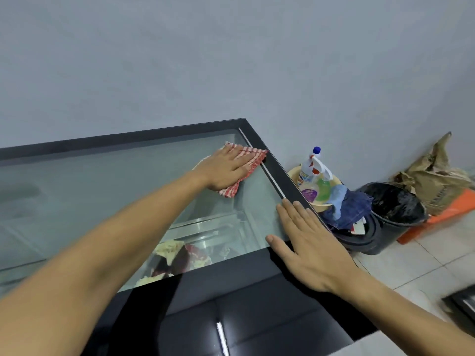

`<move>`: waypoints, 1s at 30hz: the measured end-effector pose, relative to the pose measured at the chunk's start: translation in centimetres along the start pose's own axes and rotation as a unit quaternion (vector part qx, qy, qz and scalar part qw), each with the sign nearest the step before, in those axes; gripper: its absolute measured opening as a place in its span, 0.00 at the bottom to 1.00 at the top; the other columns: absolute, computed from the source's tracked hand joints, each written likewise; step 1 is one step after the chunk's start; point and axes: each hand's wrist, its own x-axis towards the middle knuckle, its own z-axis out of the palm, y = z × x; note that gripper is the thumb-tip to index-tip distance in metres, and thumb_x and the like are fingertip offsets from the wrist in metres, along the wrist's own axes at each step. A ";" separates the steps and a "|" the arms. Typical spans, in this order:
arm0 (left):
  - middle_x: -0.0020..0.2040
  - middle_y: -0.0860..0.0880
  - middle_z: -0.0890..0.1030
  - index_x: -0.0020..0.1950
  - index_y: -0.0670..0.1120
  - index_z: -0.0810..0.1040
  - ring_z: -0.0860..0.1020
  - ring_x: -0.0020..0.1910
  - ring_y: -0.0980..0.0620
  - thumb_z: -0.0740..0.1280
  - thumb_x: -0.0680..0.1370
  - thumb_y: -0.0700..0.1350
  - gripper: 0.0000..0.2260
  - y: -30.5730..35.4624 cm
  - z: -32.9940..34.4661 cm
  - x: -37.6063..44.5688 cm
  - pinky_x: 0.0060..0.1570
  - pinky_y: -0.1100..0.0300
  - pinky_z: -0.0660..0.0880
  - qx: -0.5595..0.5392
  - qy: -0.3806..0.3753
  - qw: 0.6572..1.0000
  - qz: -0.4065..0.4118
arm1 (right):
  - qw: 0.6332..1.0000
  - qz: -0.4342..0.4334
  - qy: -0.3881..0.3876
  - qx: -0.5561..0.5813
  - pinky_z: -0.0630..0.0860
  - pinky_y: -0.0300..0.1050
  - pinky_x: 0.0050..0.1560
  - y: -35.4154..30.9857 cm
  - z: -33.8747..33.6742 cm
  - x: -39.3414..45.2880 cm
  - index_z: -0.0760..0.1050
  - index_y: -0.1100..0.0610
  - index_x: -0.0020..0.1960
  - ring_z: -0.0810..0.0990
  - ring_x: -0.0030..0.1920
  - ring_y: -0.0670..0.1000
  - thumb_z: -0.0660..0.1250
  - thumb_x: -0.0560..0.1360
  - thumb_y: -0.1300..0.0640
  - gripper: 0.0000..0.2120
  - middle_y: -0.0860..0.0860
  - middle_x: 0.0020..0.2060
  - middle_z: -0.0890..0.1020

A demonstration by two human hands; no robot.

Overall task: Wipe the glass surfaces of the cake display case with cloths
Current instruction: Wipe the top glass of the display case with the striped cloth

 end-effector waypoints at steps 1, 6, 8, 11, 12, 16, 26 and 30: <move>0.86 0.48 0.44 0.84 0.60 0.46 0.41 0.84 0.47 0.44 0.87 0.62 0.26 1.1 0.3 -0.7 0.82 0.53 0.37 0.003 -0.006 0.999 0.039 | 1.000 -0.002 -0.002 0.004 0.30 0.38 0.77 0.0 0.0 -0.1 0.39 0.49 0.84 0.32 0.80 0.41 0.43 0.83 0.33 0.36 0.42 0.82 0.37; 0.86 0.49 0.46 0.84 0.61 0.48 0.42 0.84 0.50 0.44 0.85 0.64 0.27 1.5 0.7 -1.1 0.82 0.51 0.38 -0.013 -0.024 0.996 0.089 | 1.000 0.009 0.021 0.012 0.37 0.42 0.81 -0.4 -0.2 -0.5 0.50 0.48 0.85 0.41 0.83 0.45 0.47 0.84 0.36 0.32 0.45 0.84 0.47; 0.86 0.47 0.46 0.85 0.60 0.47 0.42 0.84 0.46 0.43 0.86 0.63 0.26 1.7 0.2 -0.5 0.82 0.50 0.38 -0.013 -0.008 1.000 -0.018 | 0.998 0.007 0.061 -0.029 0.46 0.46 0.82 -1.3 -0.1 -1.3 0.61 0.52 0.82 0.53 0.83 0.51 0.46 0.84 0.37 0.32 0.50 0.83 0.59; 0.86 0.48 0.44 0.85 0.60 0.46 0.40 0.84 0.47 0.42 0.86 0.63 0.26 6.5 0.3 -1.7 0.81 0.52 0.35 0.017 -0.011 0.997 0.069 | 0.995 0.026 0.089 -0.035 0.55 0.49 0.80 -2.9 0.1 -3.4 0.68 0.55 0.78 0.64 0.80 0.55 0.48 0.83 0.40 0.31 0.53 0.79 0.67; 0.85 0.50 0.43 0.84 0.61 0.46 0.40 0.84 0.49 0.42 0.86 0.64 0.26 8.3 0.9 -3.1 0.81 0.53 0.35 0.016 -0.018 0.990 0.138 | 0.996 0.033 0.077 -0.021 0.53 0.48 0.80 -3.5 0.4 -4.4 0.64 0.55 0.80 0.61 0.81 0.54 0.48 0.83 0.40 0.31 0.52 0.81 0.64; 0.86 0.53 0.46 0.84 0.63 0.49 0.42 0.84 0.53 0.45 0.87 0.62 0.24 7.7 1.7 -6.2 0.81 0.55 0.37 -0.019 -0.026 0.971 0.238 | 0.992 0.075 0.097 0.001 0.43 0.38 0.78 -4.2 1.2 -7.9 0.58 0.52 0.83 0.52 0.83 0.49 0.48 0.85 0.39 0.30 0.47 0.82 0.58; 0.85 0.50 0.44 0.84 0.61 0.45 0.40 0.84 0.49 0.40 0.85 0.66 0.28 8.0 2.3 -12.6 0.82 0.48 0.38 0.025 -0.018 0.981 0.190 | 0.932 0.156 0.267 0.192 0.70 0.47 0.61 -5.2 2.1 -9.9 0.72 0.47 0.64 0.72 0.64 0.42 0.61 0.82 0.57 0.11 0.40 0.62 0.76; 0.85 0.53 0.39 0.83 0.65 0.44 0.33 0.83 0.53 0.44 0.86 0.63 0.25 8.0 2.3 -23.5 0.81 0.51 0.34 0.012 -0.020 0.965 0.260 | 0.927 0.165 0.267 0.206 0.69 0.48 0.61 -5.3 2.2 -10.3 0.73 0.46 0.64 0.73 0.60 0.42 0.58 0.84 0.55 0.11 0.39 0.57 0.77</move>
